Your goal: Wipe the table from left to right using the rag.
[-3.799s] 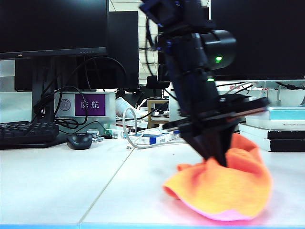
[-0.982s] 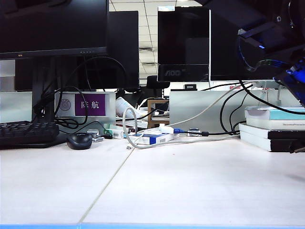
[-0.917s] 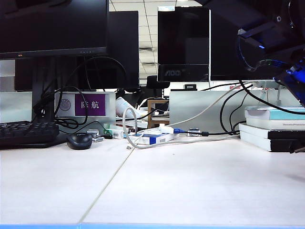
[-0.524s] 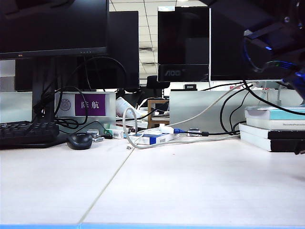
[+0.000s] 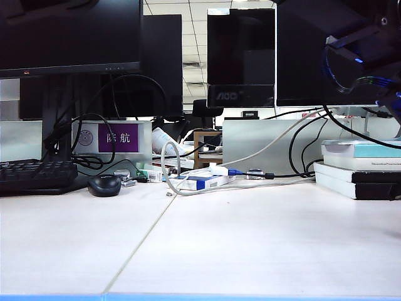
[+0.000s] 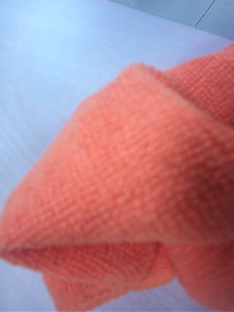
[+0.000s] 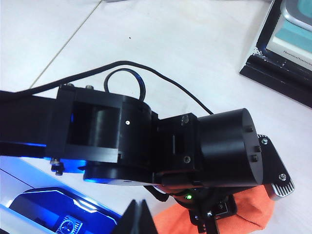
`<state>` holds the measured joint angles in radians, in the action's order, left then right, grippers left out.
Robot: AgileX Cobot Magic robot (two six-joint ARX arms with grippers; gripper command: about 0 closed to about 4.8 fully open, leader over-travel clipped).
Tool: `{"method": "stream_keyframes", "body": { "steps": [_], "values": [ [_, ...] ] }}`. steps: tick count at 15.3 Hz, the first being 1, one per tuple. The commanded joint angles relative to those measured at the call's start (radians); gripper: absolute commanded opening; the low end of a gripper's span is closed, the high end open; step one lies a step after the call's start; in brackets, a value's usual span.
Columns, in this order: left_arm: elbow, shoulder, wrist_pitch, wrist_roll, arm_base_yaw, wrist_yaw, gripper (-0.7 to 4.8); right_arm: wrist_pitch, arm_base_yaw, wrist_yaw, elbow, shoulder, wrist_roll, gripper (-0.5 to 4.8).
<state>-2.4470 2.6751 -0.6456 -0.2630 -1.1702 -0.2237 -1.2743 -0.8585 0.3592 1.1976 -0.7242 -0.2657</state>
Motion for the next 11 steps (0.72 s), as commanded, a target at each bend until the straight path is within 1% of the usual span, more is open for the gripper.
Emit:
{"method": "stream_keyframes", "body": {
  "steps": [1, 2, 4, 5, 6, 7, 9, 10, 11],
  "values": [
    [0.006, 0.013, -0.045, 0.001, -0.002, -0.012, 2.05, 0.005, -0.001, 0.005, 0.005, 0.003, -0.004, -0.01],
    [0.006, 0.010, -0.043, 0.001, -0.002, -0.021, 2.29, 0.005, -0.001, 0.005, 0.005, 0.003, -0.004, -0.01],
    [0.006, 0.003, -0.034, 0.001, -0.002, -0.040, 2.29, 0.003, -0.001, 0.006, 0.005, 0.003, -0.004, -0.01],
    [0.006, -0.008, -0.032, 0.001, -0.001, -0.043, 2.40, -0.002, -0.001, 0.006, 0.005, 0.003, -0.004, -0.01],
    [0.005, -0.026, -0.026, 0.001, 0.001, -0.045, 2.97, -0.008, -0.001, 0.018, 0.005, 0.005, -0.004, -0.01],
    [0.005, -0.045, -0.017, 0.002, 0.002, -0.051, 3.38, -0.008, -0.001, 0.041, 0.005, 0.011, -0.004, -0.01],
    [0.005, -0.086, -0.008, 0.002, 0.008, -0.090, 3.43, -0.001, -0.001, 0.094, 0.005, 0.034, -0.004, -0.01],
    [0.005, -0.107, -0.011, 0.001, 0.014, -0.111, 3.71, -0.001, -0.001, 0.137, 0.005, 0.054, -0.004, -0.01],
    [0.005, -0.121, -0.011, 0.000, 0.018, -0.131, 4.12, -0.002, -0.001, 0.171, 0.005, 0.069, -0.005, -0.01]
  ]
}}
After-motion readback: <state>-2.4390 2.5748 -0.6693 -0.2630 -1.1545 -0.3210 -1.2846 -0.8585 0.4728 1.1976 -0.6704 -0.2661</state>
